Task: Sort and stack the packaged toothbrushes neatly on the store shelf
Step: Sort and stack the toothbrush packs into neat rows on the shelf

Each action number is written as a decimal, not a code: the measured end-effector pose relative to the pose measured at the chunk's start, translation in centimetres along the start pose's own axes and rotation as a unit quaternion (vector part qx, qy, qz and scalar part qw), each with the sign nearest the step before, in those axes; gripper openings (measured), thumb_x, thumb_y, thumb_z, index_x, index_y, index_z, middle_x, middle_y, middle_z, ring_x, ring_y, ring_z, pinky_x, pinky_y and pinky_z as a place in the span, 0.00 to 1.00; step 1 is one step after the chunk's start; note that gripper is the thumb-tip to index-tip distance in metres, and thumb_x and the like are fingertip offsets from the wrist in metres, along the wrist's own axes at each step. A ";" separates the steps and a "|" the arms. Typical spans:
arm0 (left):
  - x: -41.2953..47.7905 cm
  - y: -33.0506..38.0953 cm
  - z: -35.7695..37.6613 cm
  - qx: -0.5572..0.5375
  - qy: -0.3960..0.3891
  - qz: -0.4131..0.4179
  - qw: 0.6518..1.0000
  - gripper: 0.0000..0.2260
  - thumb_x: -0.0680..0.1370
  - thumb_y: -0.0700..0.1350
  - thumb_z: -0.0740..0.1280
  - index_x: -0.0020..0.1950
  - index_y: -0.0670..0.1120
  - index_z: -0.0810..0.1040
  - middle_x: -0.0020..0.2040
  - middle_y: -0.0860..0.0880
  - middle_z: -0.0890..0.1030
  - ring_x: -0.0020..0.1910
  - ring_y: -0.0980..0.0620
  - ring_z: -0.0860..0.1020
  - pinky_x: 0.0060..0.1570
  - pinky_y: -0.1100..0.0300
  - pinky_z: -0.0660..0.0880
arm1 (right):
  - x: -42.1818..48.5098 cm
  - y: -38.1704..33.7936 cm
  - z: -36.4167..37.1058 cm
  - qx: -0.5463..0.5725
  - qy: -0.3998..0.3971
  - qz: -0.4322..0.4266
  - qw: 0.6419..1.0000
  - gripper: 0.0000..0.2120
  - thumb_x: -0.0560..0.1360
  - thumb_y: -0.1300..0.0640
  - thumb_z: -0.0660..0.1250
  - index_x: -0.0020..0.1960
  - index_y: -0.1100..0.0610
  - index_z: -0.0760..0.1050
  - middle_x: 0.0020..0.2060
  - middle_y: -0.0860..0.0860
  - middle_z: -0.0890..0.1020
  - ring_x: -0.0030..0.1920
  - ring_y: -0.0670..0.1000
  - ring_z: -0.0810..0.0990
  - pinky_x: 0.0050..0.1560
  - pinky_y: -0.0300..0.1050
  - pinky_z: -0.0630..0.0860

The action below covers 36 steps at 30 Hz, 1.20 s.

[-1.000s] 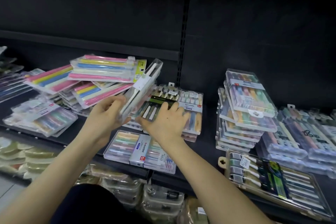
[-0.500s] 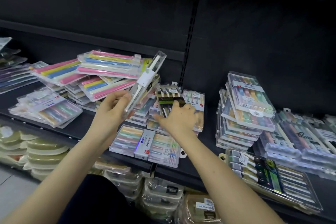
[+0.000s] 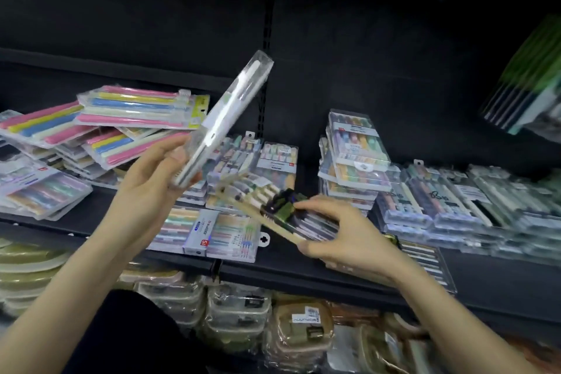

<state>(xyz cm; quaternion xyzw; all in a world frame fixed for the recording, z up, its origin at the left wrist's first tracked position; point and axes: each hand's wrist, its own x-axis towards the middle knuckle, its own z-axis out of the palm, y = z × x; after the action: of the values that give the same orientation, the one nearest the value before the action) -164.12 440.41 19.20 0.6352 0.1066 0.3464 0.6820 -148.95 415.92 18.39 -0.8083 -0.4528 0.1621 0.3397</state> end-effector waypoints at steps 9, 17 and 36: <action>-0.8 0.7 7.3 0.172 -0.088 0.110 0.975 0.11 0.73 0.52 0.65 0.52 0.67 0.78 0.52 0.58 0.79 0.48 0.59 0.76 0.49 0.70 0.71 | -9.6 8.4 -9.6 -0.121 -0.077 0.061 0.988 0.26 0.60 0.40 0.71 0.56 0.23 0.69 0.71 0.36 0.62 0.71 0.35 0.58 0.71 0.43 0.57; -2.0 -0.9 15.3 0.302 -0.136 0.273 0.903 0.14 0.73 0.53 0.66 0.58 0.58 0.74 0.55 0.56 0.67 0.55 0.66 0.68 0.53 0.76 0.64 | -10.3 12.6 -9.8 -0.173 -0.059 0.073 0.980 0.25 0.71 0.42 0.72 0.63 0.31 0.66 0.73 0.37 0.60 0.74 0.43 0.57 0.73 0.44 0.56; 0.0 -2.1 29.5 0.287 -0.486 0.257 0.785 0.15 0.76 0.45 0.70 0.56 0.64 0.75 0.61 0.64 0.67 0.61 0.62 0.67 0.58 0.72 0.65 | -18.5 13.7 -17.0 0.009 0.115 0.119 0.986 0.38 0.60 0.36 0.75 0.67 0.27 0.62 0.63 0.25 0.68 0.65 0.29 0.65 0.63 0.27 0.64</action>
<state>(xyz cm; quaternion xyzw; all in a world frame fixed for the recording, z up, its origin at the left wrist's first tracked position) -146.13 417.17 22.29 0.8898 -0.3116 0.1079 0.3155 -140.64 388.57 20.22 -0.8665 -0.3099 0.1112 0.3751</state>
